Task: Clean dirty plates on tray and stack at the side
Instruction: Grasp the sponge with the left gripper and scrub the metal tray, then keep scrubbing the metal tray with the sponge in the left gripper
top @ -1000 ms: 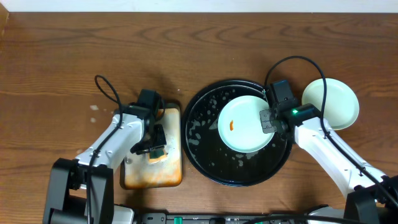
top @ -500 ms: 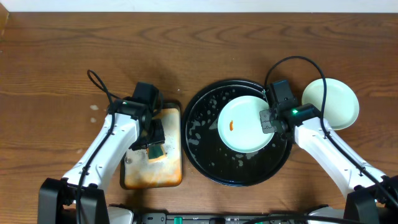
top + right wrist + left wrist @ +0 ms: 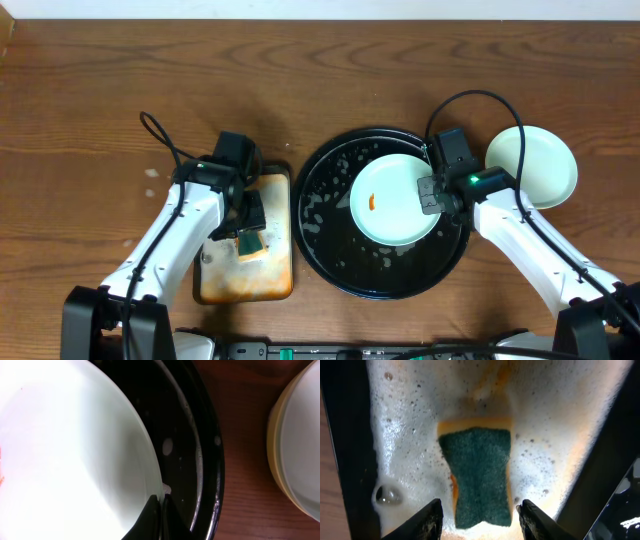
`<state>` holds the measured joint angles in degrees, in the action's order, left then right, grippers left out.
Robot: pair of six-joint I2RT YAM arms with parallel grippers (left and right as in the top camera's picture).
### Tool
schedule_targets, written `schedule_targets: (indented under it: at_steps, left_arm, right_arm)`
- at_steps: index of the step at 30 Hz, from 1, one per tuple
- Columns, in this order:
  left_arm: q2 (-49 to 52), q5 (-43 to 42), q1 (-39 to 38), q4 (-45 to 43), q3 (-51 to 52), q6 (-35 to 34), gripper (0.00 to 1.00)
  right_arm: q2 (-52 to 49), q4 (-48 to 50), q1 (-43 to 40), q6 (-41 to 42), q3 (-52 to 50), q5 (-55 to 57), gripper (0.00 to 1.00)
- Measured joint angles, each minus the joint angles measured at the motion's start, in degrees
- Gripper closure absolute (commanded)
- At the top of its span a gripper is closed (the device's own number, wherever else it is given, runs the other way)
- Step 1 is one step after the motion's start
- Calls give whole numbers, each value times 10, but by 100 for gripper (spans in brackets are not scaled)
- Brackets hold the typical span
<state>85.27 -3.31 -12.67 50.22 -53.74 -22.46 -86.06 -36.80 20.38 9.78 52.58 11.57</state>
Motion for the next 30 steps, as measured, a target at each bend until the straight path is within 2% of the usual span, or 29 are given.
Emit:
schedule_targets:
  at_steps: [12,20,30]
  left_arm:
    - [0,50,-2,-28,19,-4,48]
    - [0,49,-8,-43,21,-5,48]
    - [0,59,-26,-105,94,-26,48]
  right_arm:
    - [0,0,0,0,0,0,99]
    - [0,0,0,0,0,-5,99]
    - [0,2,0,0,0,-8,99]
